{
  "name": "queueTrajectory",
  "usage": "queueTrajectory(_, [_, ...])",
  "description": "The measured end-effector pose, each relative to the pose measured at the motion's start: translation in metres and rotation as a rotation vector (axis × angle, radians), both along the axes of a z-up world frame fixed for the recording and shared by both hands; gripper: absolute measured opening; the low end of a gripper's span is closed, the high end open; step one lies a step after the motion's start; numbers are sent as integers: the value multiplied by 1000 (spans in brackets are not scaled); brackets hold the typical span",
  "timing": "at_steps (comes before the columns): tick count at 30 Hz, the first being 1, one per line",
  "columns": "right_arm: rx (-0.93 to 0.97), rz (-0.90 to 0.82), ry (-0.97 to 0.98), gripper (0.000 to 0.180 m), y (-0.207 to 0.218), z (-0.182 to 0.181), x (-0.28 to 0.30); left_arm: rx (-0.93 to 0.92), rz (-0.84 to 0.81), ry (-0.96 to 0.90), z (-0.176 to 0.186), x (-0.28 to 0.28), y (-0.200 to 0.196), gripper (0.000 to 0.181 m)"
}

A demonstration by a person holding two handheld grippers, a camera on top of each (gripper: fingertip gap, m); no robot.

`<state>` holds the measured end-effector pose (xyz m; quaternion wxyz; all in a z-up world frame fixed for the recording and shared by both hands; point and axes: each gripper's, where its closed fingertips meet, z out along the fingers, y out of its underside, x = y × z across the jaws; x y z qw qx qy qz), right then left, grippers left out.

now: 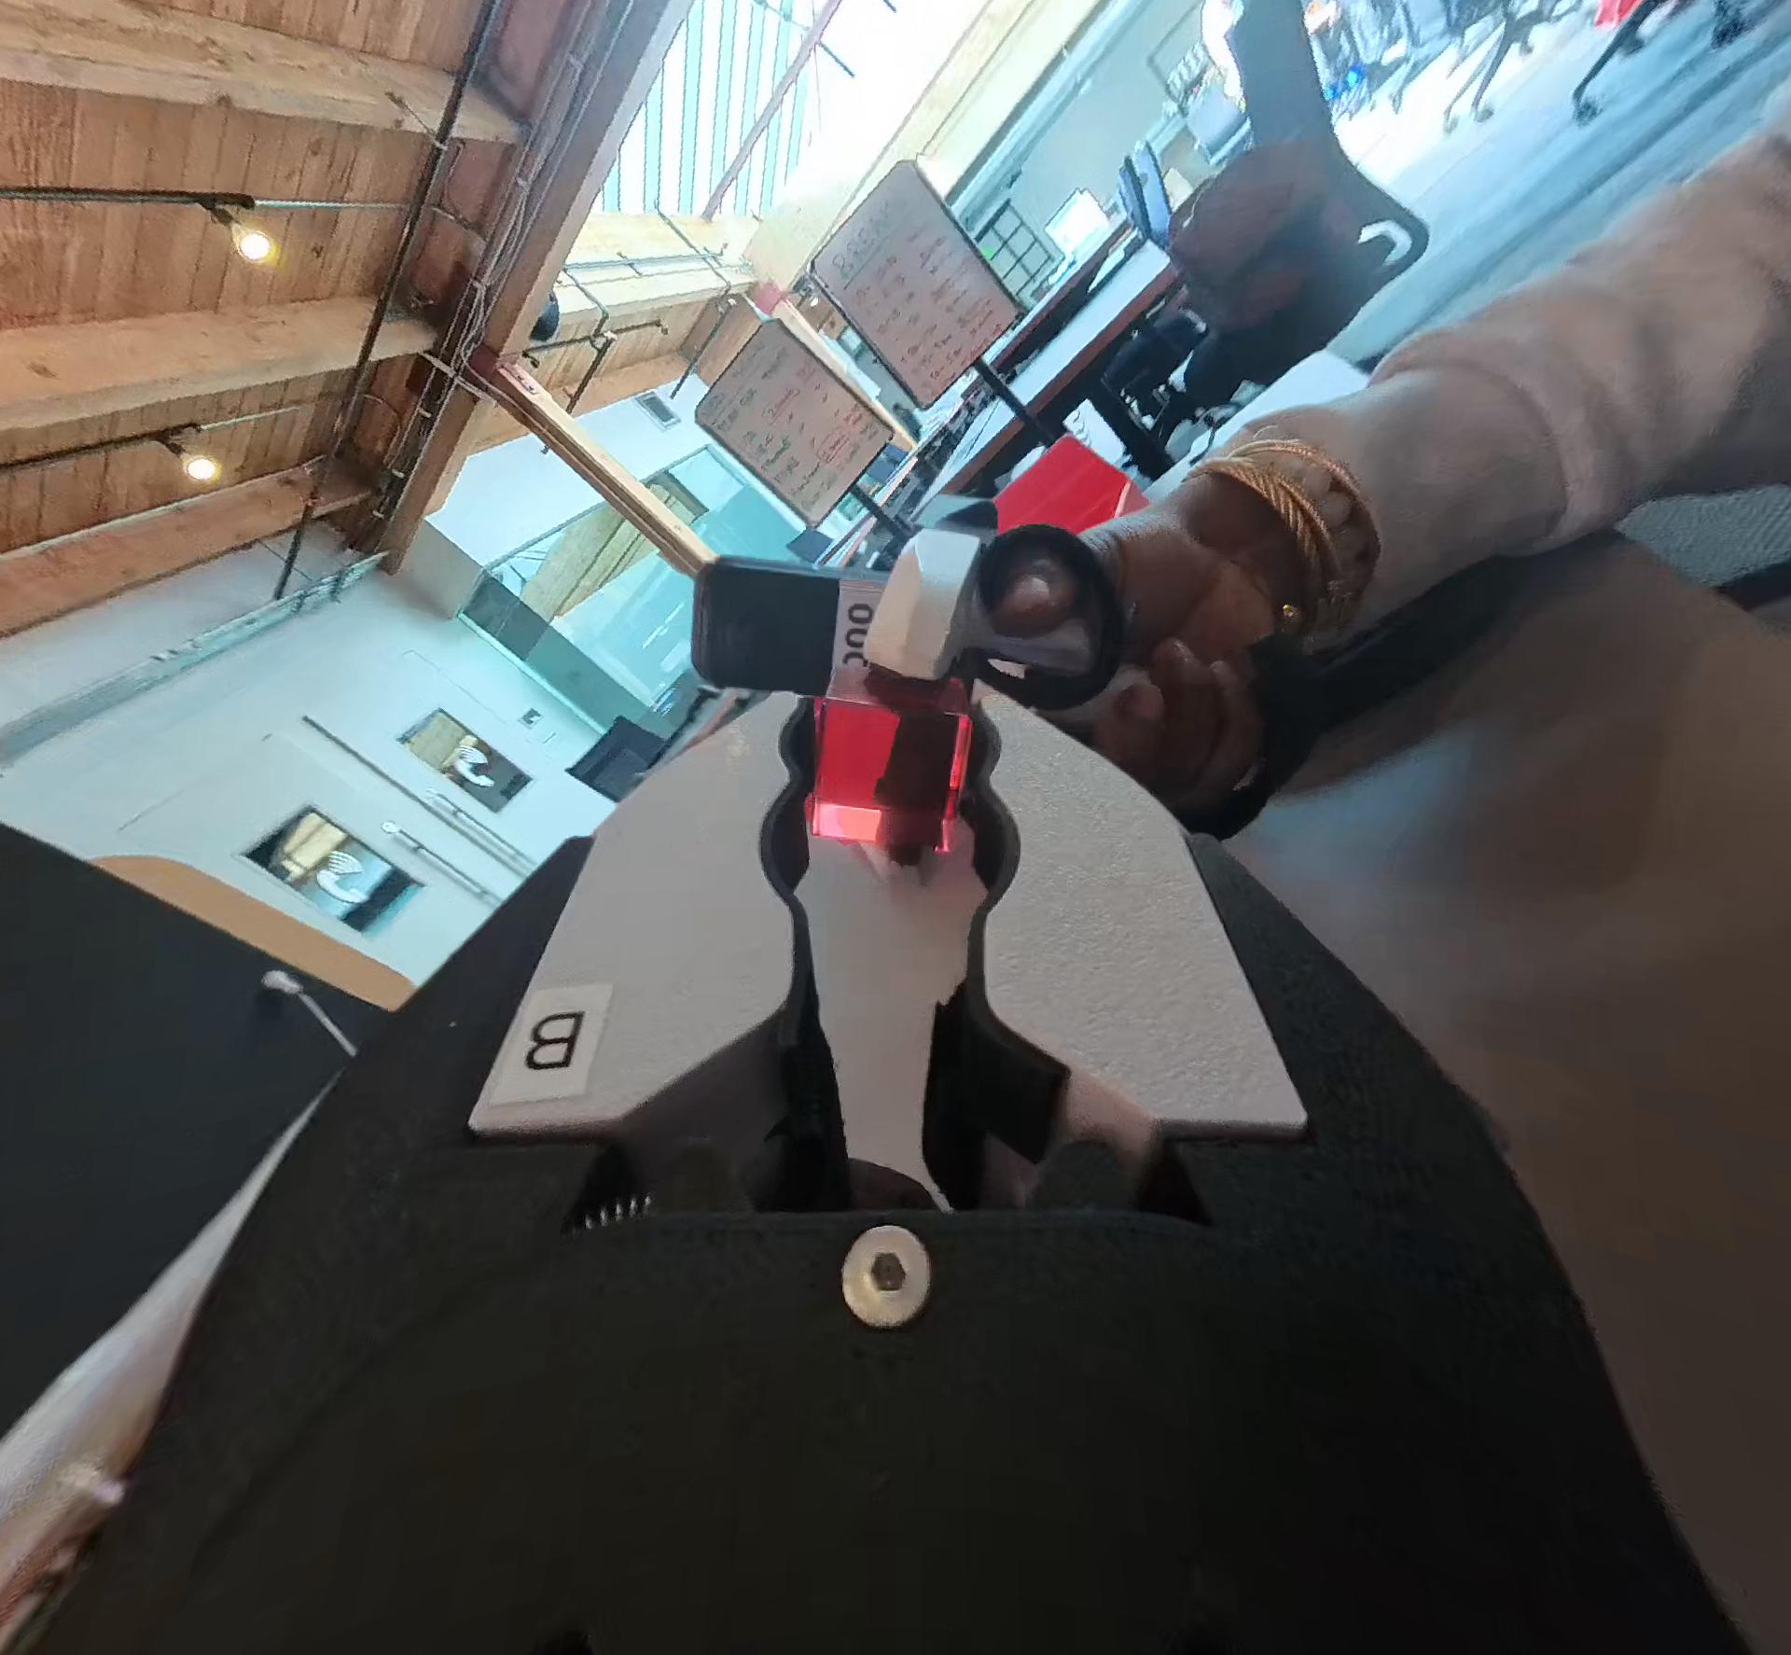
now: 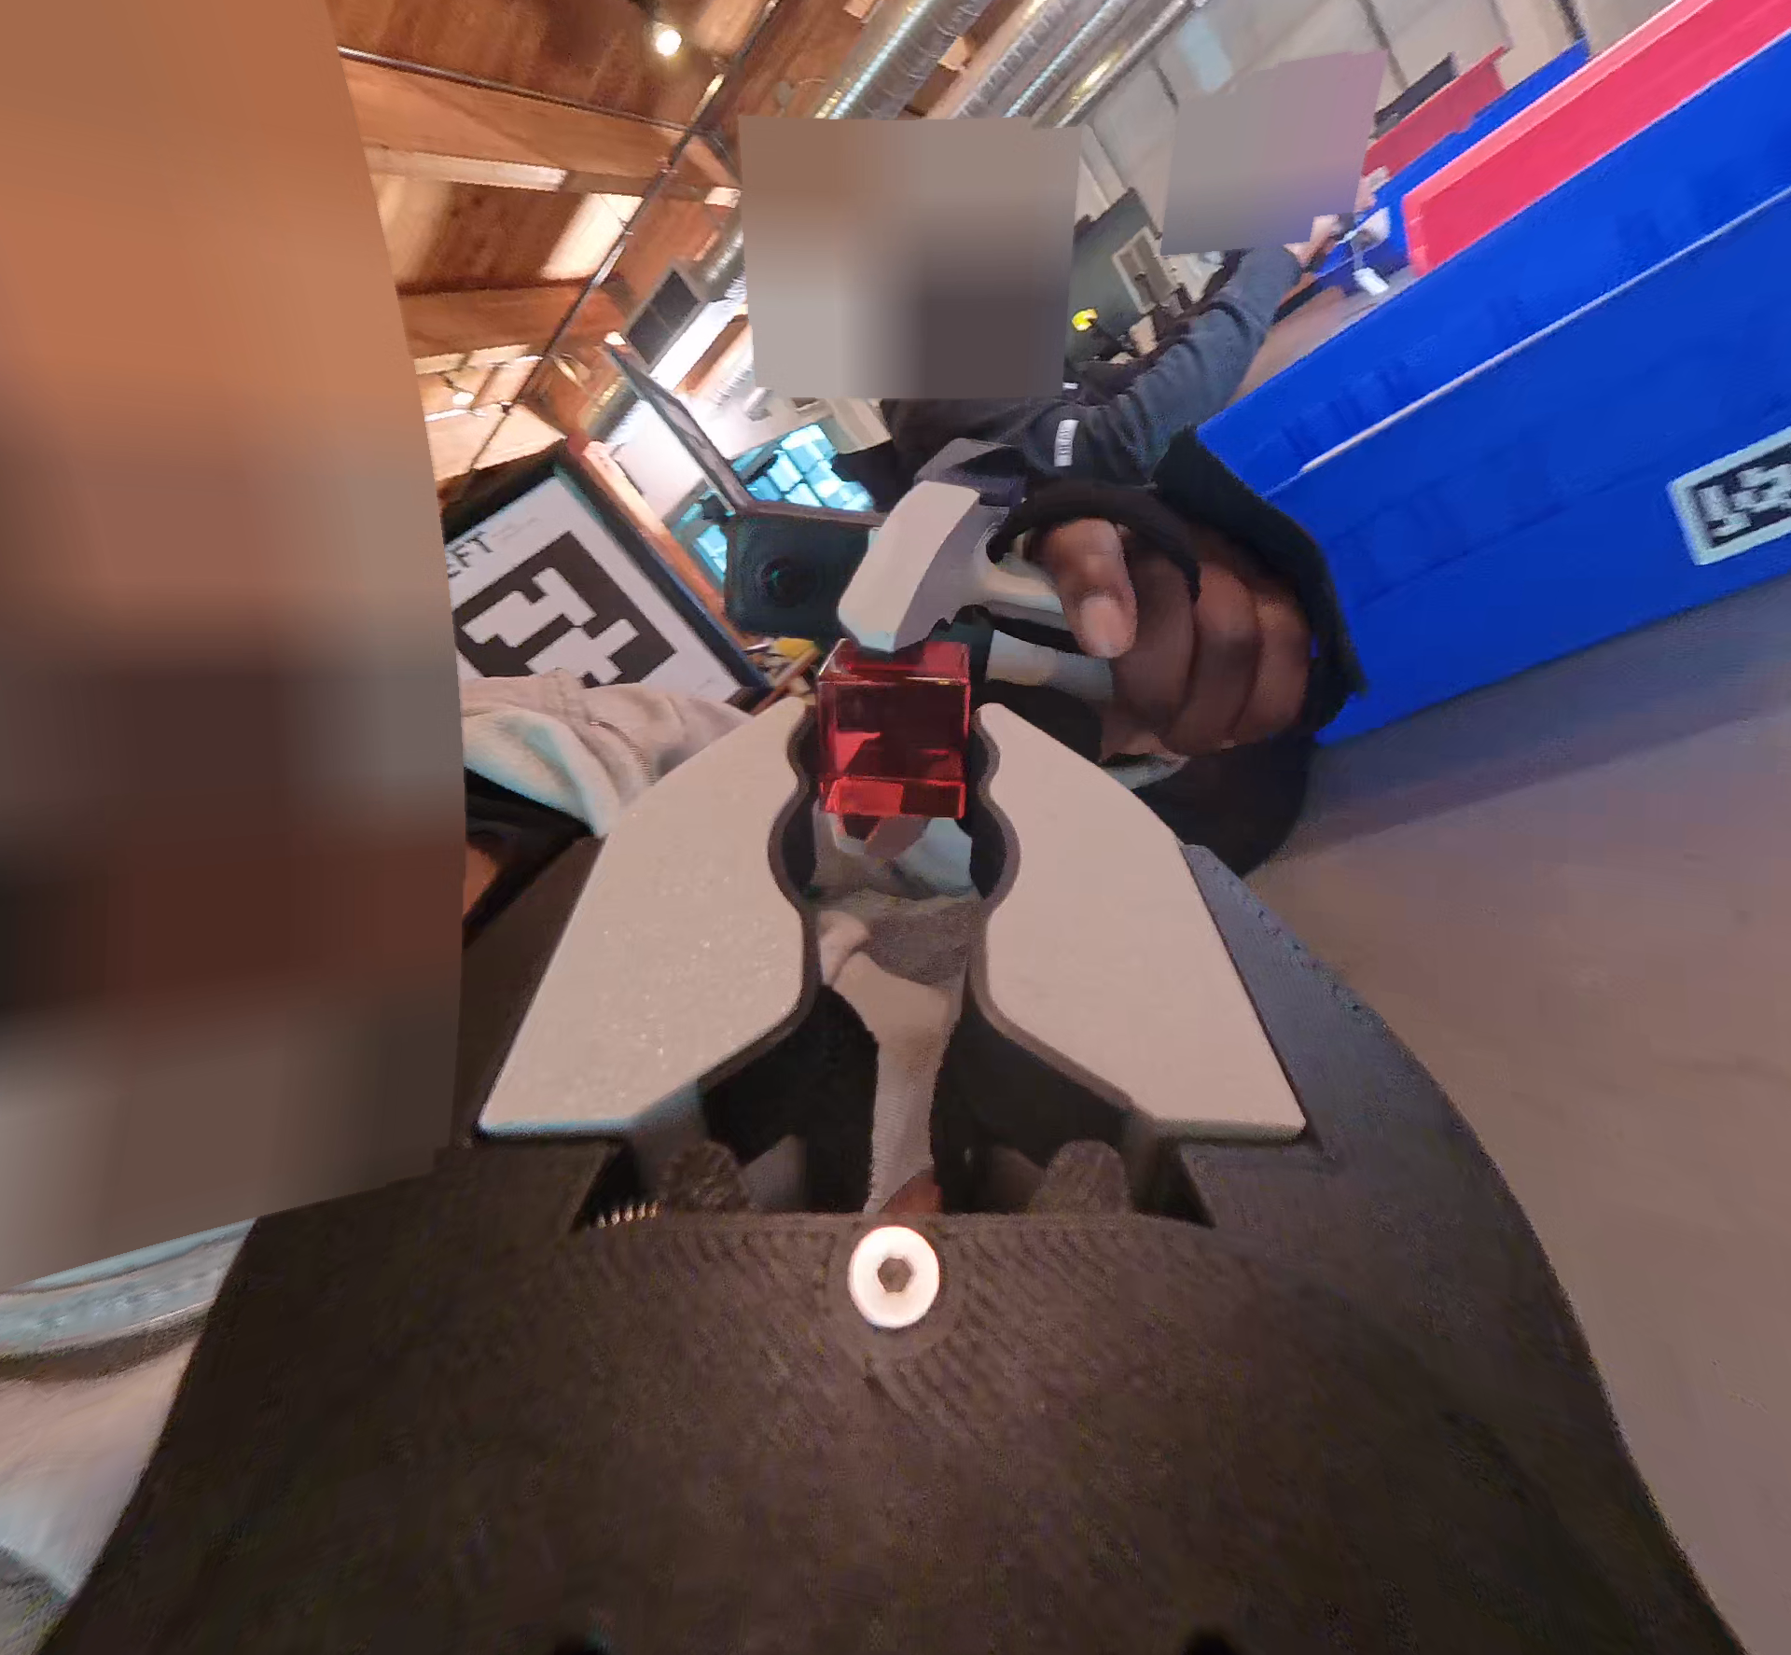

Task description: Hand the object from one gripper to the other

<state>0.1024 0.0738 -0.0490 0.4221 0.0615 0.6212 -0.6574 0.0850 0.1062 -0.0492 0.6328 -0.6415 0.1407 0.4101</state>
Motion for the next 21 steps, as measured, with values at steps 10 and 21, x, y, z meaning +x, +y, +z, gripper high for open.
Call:
queueTrajectory(10, [140, -216, 122, 29, -20, -34, -24, -202, -64, -80, -44, -27, -32, 29])
queueTrajectory(21, [-79, -248, 169, 28, 2, 5, -29, 154, 23, -326, 13, -26, -38, 50])
